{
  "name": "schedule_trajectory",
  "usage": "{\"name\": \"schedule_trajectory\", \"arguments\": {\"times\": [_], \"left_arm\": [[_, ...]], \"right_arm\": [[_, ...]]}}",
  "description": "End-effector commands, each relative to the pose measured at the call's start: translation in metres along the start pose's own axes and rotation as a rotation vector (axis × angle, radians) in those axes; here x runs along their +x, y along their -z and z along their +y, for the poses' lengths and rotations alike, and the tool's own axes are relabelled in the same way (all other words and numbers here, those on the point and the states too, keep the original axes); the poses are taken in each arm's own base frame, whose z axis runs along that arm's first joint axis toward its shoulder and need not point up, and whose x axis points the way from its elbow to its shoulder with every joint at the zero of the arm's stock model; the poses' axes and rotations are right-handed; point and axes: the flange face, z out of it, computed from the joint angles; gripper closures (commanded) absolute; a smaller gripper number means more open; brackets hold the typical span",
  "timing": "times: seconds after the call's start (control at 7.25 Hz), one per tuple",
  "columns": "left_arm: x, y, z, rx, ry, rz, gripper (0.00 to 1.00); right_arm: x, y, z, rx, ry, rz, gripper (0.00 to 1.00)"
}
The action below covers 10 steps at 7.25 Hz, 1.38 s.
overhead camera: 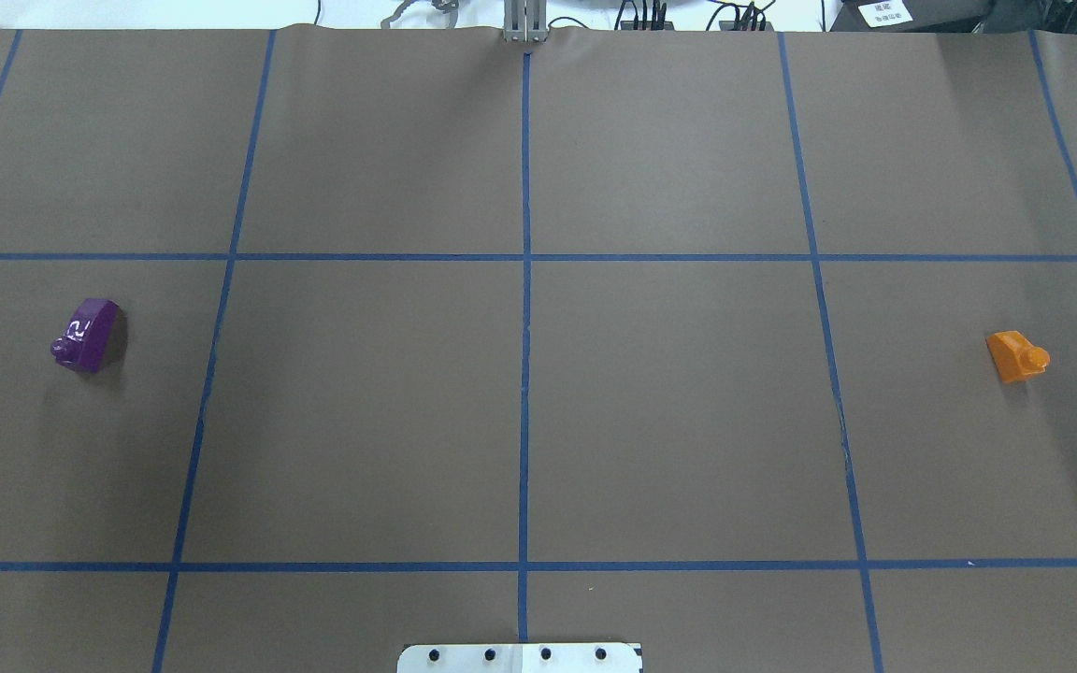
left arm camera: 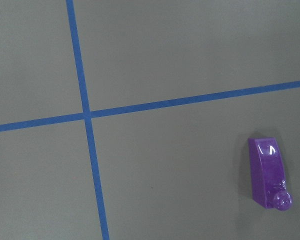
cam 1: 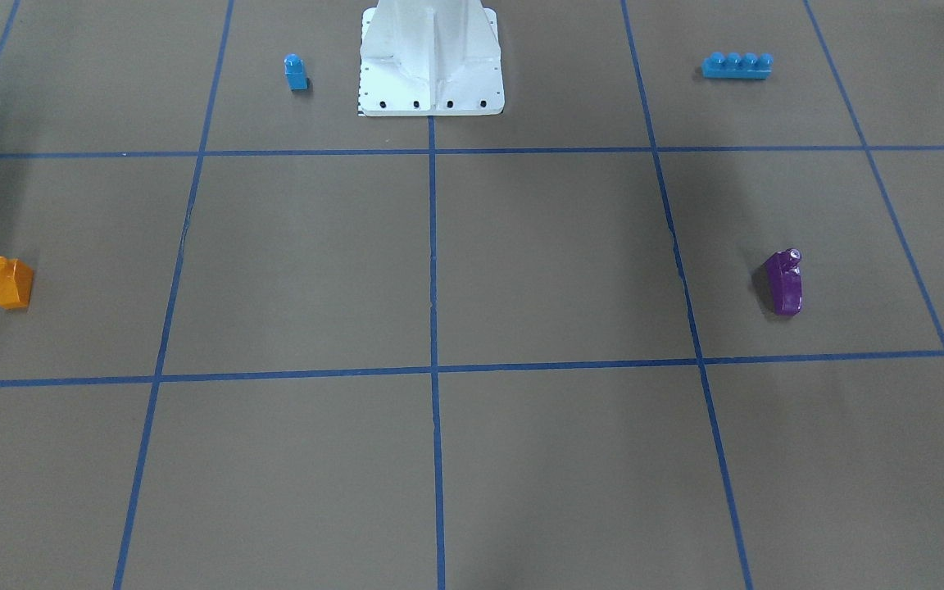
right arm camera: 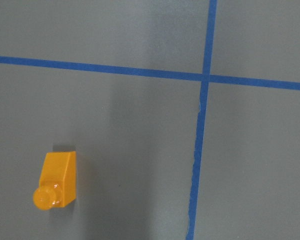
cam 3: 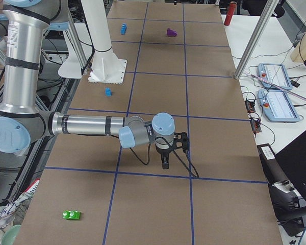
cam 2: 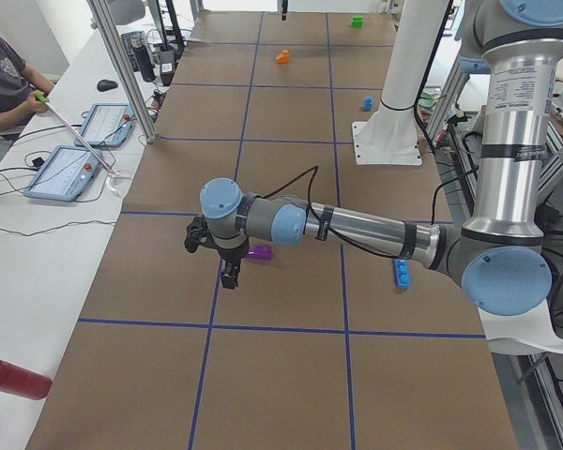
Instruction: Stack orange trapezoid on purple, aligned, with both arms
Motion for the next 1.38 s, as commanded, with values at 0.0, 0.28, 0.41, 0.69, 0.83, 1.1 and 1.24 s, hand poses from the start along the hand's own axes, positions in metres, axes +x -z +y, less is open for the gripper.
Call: {"name": "schedule_trajectory", "arguments": {"times": [0.0,0.28,0.41,0.69,0.83,1.1,1.24], "left_arm": [[0.005,0.001,-0.007,0.002,-0.008,0.0,0.0],[0.006,0.002,-0.003,0.005,-0.013,0.0,0.0],[0.007,0.003,-0.003,0.007,-0.012,0.002,0.0],[0.007,0.003,-0.002,0.008,-0.019,0.0,0.0],[0.005,0.002,0.001,0.004,-0.011,0.0,0.0],[0.014,-0.003,-0.002,0.016,-0.051,0.005,0.0],[0.024,-0.014,-0.003,0.004,-0.039,0.011,0.0]], "right_arm": [[-0.005,0.004,-0.006,0.012,0.01,0.002,0.0],[-0.008,0.005,-0.012,0.018,0.016,0.002,0.0],[-0.007,0.004,-0.013,0.016,0.012,0.001,0.0],[-0.008,0.005,-0.014,0.018,0.013,0.002,0.0],[-0.007,0.003,-0.018,0.016,0.011,0.001,0.0],[-0.007,0.001,-0.018,0.011,0.011,-0.005,0.0],[-0.006,-0.002,-0.017,0.005,0.01,-0.006,0.0]]}}
